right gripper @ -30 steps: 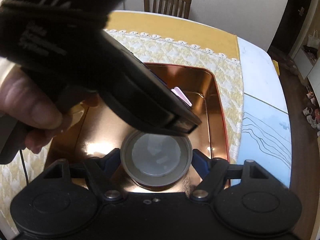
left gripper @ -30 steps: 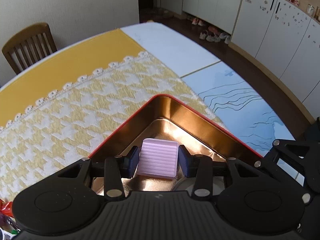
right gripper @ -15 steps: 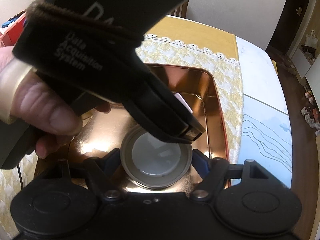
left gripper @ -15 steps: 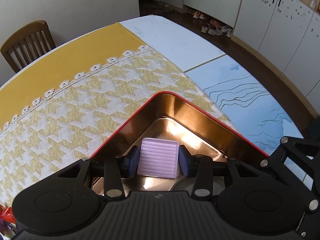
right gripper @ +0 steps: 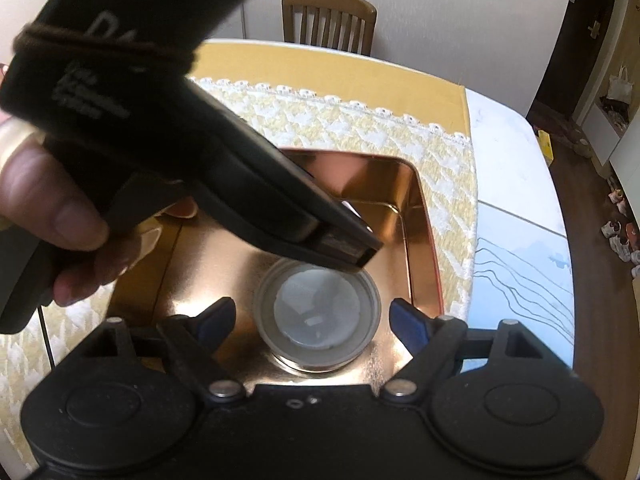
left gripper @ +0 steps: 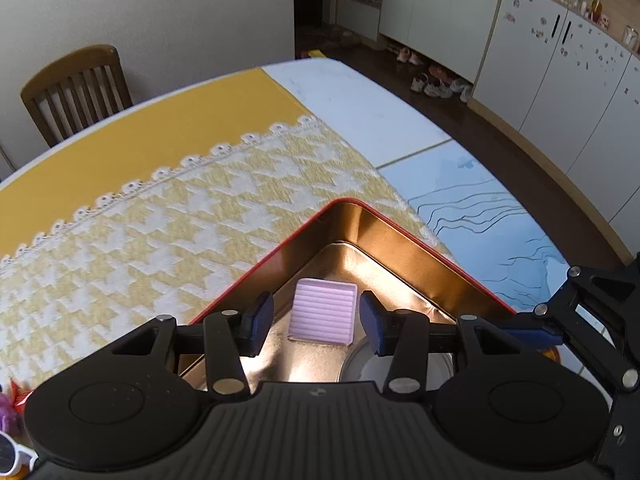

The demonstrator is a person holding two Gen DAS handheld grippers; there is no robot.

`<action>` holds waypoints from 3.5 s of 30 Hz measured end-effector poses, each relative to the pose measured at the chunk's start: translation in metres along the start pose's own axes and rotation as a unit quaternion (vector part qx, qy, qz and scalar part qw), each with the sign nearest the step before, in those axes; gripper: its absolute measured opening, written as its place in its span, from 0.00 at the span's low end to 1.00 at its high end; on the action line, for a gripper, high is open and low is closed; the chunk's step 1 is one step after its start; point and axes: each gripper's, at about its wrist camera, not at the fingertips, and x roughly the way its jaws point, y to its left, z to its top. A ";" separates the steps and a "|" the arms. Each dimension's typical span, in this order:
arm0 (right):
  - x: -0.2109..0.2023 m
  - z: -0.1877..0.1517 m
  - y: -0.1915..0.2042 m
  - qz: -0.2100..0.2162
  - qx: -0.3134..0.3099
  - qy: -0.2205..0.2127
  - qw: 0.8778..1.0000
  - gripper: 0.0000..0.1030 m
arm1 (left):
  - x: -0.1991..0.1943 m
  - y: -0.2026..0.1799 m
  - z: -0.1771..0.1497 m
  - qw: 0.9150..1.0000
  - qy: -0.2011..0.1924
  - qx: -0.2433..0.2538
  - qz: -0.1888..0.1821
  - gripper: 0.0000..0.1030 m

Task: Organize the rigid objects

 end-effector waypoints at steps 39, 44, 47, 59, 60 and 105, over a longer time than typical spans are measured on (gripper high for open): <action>-0.076 0.009 0.059 0.045 0.037 -0.112 0.992 1.00 | -0.188 0.100 -0.130 0.981 -0.162 -0.090 0.061 0.79; -0.072 0.019 0.082 0.054 0.038 -0.120 0.991 1.00 | -0.198 0.127 -0.157 0.977 -0.163 -0.107 0.091 0.82; -0.067 0.024 0.098 0.052 0.031 -0.118 0.991 1.00 | -0.199 0.144 -0.173 0.975 -0.155 -0.123 0.099 0.82; -0.018 0.055 0.147 0.059 0.034 -0.085 0.994 1.00 | -0.172 0.194 -0.214 0.971 -0.100 -0.175 0.126 0.82; -0.012 0.058 0.150 0.060 0.033 -0.080 0.994 1.00 | -0.168 0.197 -0.216 0.972 -0.094 -0.178 0.124 0.82; 0.105 0.096 0.183 0.080 -0.006 0.018 0.997 0.49 | -0.114 0.242 -0.215 0.964 -0.014 -0.248 0.098 0.58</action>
